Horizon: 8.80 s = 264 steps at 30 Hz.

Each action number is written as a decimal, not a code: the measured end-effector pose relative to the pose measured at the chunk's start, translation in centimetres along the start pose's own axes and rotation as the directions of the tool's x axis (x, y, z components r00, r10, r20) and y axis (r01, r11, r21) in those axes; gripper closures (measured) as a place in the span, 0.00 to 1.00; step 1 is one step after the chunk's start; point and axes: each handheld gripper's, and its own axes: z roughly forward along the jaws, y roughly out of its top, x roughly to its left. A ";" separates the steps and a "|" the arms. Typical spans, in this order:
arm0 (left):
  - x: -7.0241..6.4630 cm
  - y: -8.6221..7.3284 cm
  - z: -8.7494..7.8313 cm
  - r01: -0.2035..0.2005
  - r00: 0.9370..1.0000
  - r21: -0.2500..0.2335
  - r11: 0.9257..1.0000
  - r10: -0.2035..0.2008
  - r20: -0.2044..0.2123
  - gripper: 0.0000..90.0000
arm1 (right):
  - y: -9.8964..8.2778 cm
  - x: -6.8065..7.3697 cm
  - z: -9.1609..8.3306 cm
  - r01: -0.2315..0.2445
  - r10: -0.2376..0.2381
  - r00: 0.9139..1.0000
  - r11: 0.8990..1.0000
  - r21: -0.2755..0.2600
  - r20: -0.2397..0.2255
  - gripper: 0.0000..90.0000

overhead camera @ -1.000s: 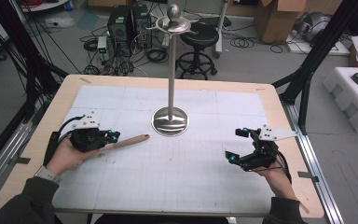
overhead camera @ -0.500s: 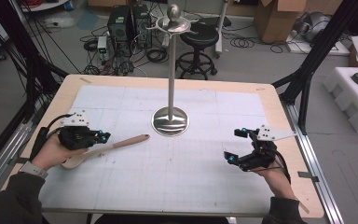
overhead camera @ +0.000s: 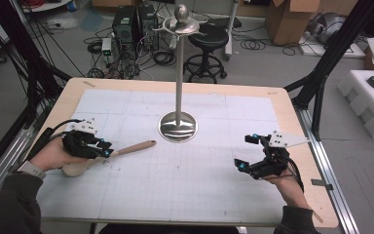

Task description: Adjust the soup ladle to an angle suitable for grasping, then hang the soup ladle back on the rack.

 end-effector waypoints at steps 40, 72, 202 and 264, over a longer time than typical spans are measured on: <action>0.4 1.2 3.4 -0.137 0.990 0.463 0.876 0.138 0.032 0.81 | -0.2 -0.1 -0.1 -0.003 0.003 1.000 1.000 0.000 -0.002 0.00; -0.8 1.6 -0.5 0.057 0.994 0.127 0.990 -0.045 -0.099 0.86 | -0.2 -0.2 -0.1 0.000 0.000 1.000 1.000 -0.001 0.004 0.00; -2.2 11.7 -4.4 0.086 0.985 -0.671 0.737 -0.163 -0.053 0.86 | -0.2 -0.7 -0.7 -0.010 0.010 1.000 0.999 -0.045 -0.005 0.00; -1.0 15.6 -1.8 0.024 0.996 -0.484 0.875 -0.063 -0.066 0.86 | -0.3 -0.7 -1.3 -0.013 0.013 1.000 0.999 -0.045 0.004 0.00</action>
